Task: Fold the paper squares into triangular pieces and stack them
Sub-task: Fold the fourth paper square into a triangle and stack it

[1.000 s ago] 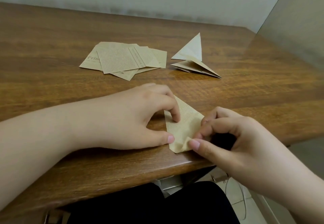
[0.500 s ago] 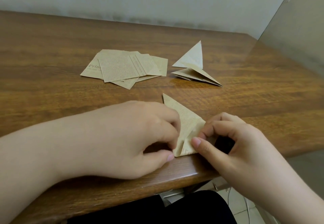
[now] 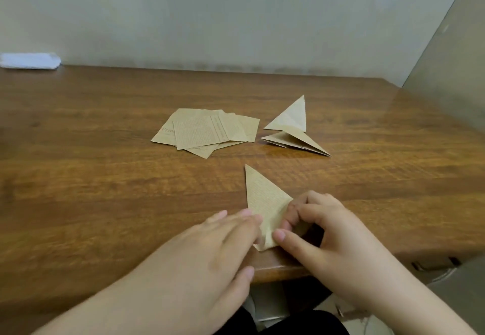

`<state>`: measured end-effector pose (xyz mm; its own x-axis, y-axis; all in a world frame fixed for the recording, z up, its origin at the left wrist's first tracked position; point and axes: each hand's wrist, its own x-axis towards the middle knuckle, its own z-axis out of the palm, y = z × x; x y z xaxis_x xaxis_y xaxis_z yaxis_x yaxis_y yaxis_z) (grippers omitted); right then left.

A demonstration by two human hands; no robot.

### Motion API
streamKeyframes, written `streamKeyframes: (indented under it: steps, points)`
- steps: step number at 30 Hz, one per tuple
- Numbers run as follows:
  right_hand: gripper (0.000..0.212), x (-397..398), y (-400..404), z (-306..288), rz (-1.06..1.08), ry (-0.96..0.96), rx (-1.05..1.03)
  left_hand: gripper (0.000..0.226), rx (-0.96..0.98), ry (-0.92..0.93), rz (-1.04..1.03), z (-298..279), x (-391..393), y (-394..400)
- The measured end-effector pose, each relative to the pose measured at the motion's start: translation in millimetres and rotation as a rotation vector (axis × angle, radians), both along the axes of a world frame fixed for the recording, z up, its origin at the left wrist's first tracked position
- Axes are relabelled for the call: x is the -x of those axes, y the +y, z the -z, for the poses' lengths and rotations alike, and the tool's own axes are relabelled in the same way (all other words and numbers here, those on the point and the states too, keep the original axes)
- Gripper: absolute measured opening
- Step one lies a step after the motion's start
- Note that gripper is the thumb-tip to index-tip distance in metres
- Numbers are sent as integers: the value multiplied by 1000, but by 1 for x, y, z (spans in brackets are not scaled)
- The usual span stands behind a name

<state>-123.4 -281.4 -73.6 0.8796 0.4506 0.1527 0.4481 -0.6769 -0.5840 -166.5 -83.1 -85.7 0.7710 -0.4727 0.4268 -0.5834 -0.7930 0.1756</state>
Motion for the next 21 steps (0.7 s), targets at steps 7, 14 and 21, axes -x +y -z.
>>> streamKeyframes:
  steps: [7,14,21]
  points:
    - [7,-3,-12,-3,-121,24,-41,39,96,-46,-88,24,16,-14]
    - [6,-1,-20,3,-123,-13,-100,37,43,-244,-58,45,25,-16]
    - [20,2,-12,4,-43,-26,-143,52,-7,-309,-185,59,29,-28]
